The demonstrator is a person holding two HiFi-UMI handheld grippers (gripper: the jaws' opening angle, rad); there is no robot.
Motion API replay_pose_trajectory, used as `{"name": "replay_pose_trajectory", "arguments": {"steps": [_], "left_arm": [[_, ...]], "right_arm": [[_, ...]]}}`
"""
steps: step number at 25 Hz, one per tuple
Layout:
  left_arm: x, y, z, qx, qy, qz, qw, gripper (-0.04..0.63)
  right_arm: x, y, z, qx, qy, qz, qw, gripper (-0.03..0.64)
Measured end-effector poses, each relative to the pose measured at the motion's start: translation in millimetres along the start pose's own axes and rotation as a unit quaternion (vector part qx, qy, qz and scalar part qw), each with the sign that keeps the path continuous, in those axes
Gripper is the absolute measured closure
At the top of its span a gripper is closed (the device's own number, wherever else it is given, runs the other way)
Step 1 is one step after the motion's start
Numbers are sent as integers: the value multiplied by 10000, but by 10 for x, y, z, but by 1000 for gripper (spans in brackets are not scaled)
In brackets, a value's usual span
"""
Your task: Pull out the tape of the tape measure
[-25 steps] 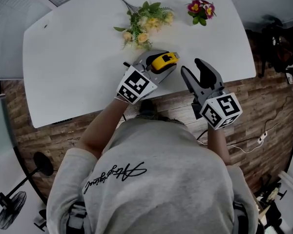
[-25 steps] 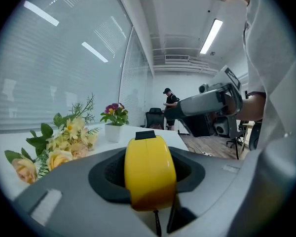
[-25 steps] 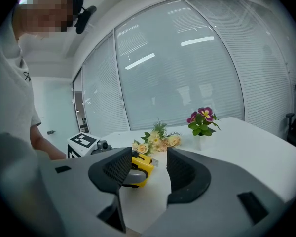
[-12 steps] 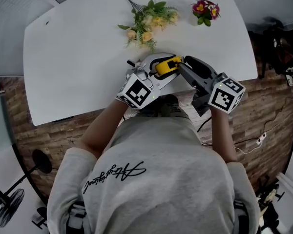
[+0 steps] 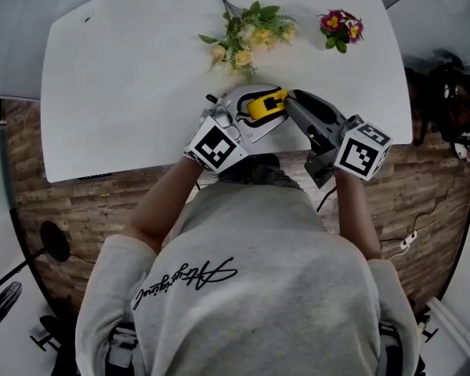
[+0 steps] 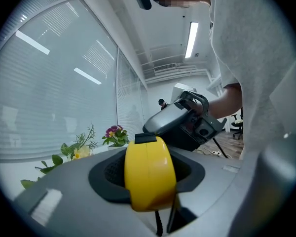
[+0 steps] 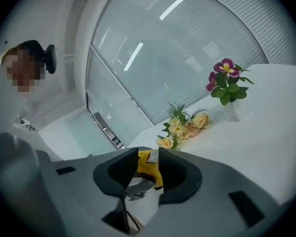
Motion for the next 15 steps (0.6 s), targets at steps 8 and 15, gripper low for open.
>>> {"name": "replay_pose_trajectory", "arguments": {"steps": [8, 15], "left_arm": [[-27, 2, 18, -10, 157, 99, 9998, 420], [-29, 78, 7, -114, 275, 111, 9995, 422]], "right_arm": [[12, 15, 67, 128, 218, 87, 9996, 553], [94, -22, 97, 216, 520, 23, 9984, 574]]}}
Point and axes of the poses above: the fingertips, and each gripper's own axes: y forward along the fingers, x to its right, z out of its top, the point moved 3 cm from there along -y, backward along the fingers, and after that the axes turned 5 degrees about z, right-handed, at the moved point
